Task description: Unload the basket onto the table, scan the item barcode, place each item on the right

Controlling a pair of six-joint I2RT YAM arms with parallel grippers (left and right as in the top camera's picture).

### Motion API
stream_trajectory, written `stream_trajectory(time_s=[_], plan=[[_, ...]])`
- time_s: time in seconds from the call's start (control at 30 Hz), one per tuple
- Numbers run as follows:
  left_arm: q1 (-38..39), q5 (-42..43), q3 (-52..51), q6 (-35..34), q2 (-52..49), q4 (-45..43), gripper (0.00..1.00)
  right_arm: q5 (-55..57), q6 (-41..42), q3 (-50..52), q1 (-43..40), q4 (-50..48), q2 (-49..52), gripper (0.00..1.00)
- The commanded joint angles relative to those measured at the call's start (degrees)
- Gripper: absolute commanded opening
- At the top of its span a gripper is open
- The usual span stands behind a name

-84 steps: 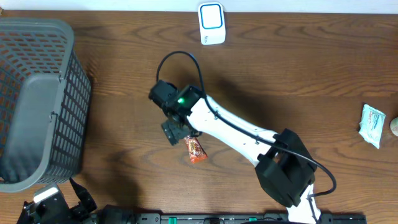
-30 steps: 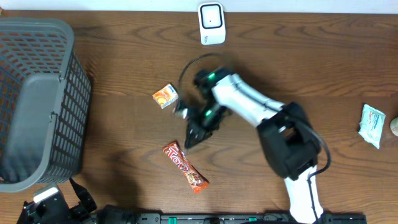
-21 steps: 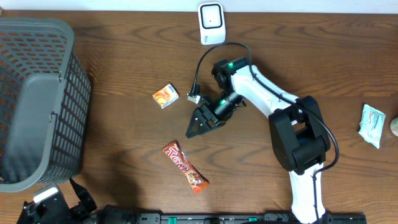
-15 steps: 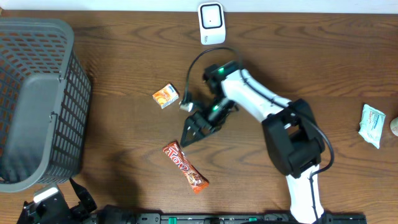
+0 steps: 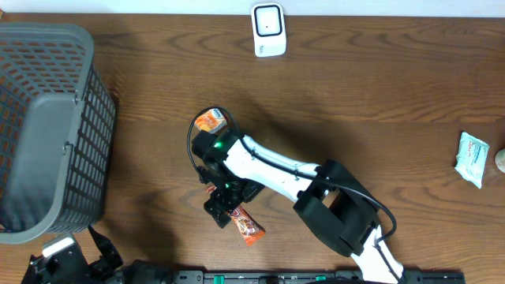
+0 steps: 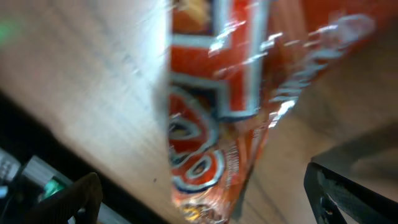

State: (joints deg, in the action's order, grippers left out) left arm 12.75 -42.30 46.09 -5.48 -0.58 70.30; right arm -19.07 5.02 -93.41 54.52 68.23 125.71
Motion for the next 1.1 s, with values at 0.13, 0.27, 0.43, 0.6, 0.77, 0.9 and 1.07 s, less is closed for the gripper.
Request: stream_trajectory(time_s=[0.13,0.27,0.43,0.6,0.77,0.9,1.07], plan=[[-0.2,-0.3,0.0,0.7,0.4,0.0,0.98,5.9,7.9,2.1,1.3,-2.3,0.8,0.95],[-0.2,-0.3,0.0,0.7,0.4,0.0,0.98,5.9,8.7,3.9,2.1,-2.3,2.7,0.44],[-0.2,-0.3,0.0,0.7,0.4,0.0,0.98,2.2,8.3,5.1,2.6,-2.3,3.2,0.01],[-0.2,-0.3,0.0,0.7,0.4,0.0,0.98,-16.9,-5.6,3.5,0.8,-0.9,3.0,0.01],[-0.2,-0.3,0.0,0.7,0.4,0.0,0.98,-42.8,-28.3,3.1,-6.4,6.9,3.0,0.01],[-0.2,-0.3,0.0,0.7,0.4,0.0,0.98,-50.4,-39.6,3.1,-14.8,12.7,3.1,0.01],[-0.2,-0.3,0.0,0.7,0.4,0.0,0.98,-54.6,-41.9,3.1,-21.9,12.8,3.1,0.01]])
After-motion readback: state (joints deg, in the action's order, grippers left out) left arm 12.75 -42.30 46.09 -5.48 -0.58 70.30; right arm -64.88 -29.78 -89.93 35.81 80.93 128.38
